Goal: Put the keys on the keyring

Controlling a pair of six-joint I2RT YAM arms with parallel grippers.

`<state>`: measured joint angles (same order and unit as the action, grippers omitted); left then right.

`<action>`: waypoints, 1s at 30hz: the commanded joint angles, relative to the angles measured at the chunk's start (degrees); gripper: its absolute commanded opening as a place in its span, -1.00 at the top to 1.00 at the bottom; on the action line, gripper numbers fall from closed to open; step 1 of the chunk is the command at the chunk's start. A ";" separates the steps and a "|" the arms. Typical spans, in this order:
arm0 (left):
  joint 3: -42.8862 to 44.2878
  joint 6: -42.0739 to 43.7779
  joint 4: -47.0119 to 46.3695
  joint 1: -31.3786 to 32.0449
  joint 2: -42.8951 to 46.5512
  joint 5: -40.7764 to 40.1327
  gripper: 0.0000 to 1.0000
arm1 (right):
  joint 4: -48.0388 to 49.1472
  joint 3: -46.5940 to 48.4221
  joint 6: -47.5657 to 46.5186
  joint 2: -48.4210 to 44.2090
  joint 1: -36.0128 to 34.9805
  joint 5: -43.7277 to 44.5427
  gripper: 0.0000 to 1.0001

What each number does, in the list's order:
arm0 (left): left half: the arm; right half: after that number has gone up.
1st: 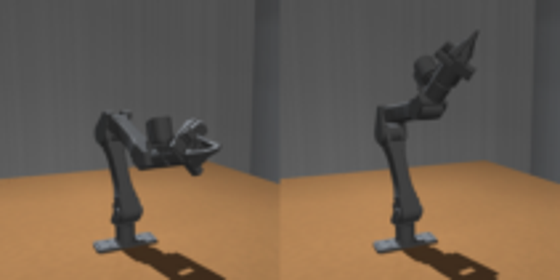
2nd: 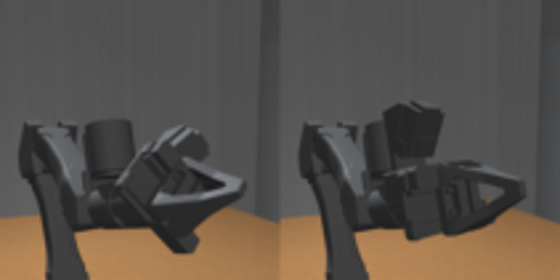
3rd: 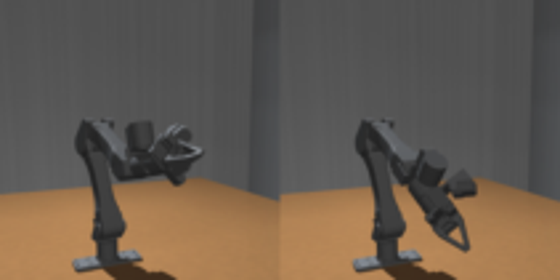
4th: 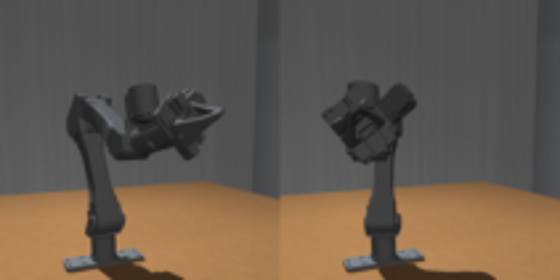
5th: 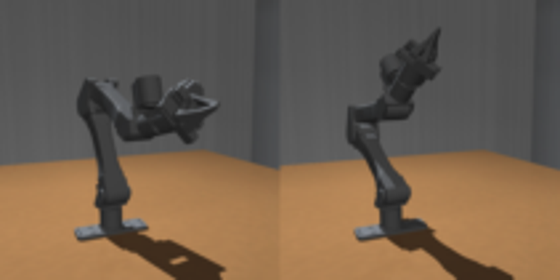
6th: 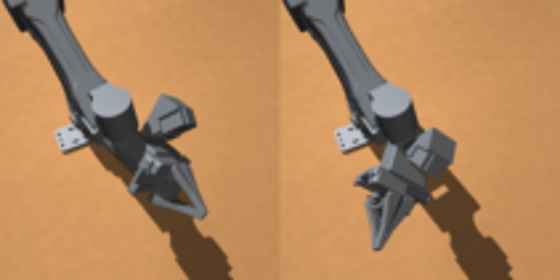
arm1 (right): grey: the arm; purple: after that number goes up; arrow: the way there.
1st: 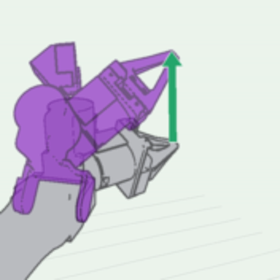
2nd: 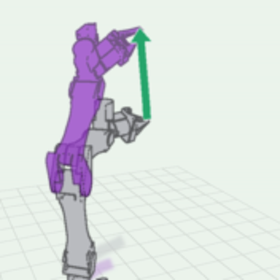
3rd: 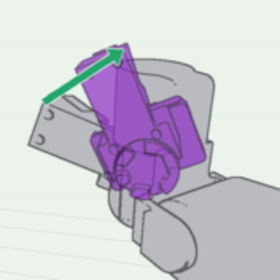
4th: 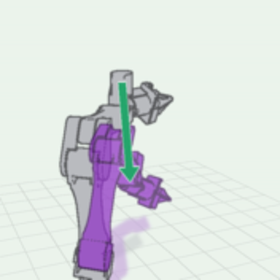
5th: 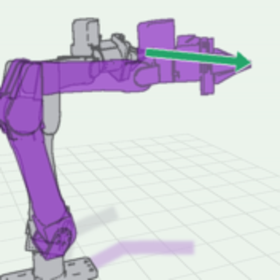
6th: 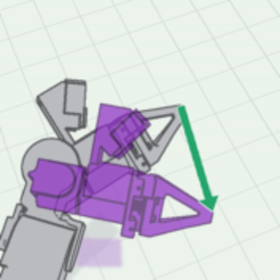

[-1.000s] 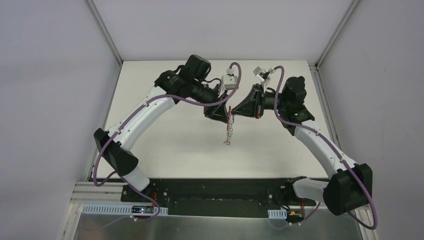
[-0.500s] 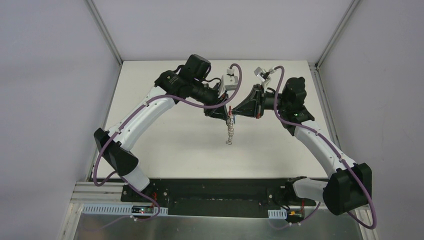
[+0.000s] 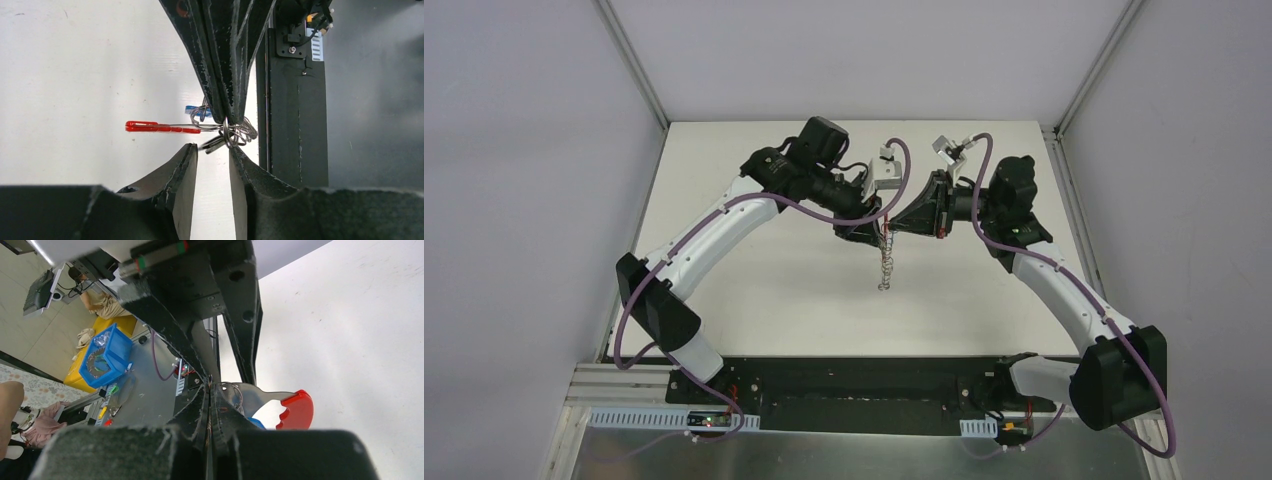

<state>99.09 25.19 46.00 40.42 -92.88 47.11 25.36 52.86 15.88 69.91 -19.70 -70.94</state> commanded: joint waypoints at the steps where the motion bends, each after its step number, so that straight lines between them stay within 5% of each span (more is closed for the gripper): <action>1: -3.34 2.92 -4.73 -0.19 2.81 2.57 0.35 | 4.34 -0.06 0.78 -1.36 0.39 -1.56 1.00; 9: -7.90 3.28 -10.66 -0.61 4.66 4.41 0.10 | 4.60 -0.39 0.82 -1.27 0.63 -1.92 1.00; 16: -10.22 -2.35 -14.78 -0.61 3.86 8.76 0.12 | 4.61 -0.55 0.73 -1.18 1.00 -1.92 1.00; 20: -11.01 -3.38 -14.75 -0.65 3.43 10.02 0.30 | 4.58 -0.65 0.73 -1.42 1.34 -1.92 1.00; 28: -9.06 -3.97 -10.98 -0.61 2.33 11.01 0.99 | 4.52 -0.98 0.30 -1.29 1.76 -1.58 1.00; 30: -7.78 -4.37 -10.28 -0.61 1.91 10.92 1.00 | 4.52 -1.09 0.16 -1.18 1.71 -1.45 1.00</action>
<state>88.29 21.45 33.78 40.40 -90.74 55.37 26.37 51.68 16.08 69.91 -18.35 -71.37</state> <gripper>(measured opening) 0.026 0.006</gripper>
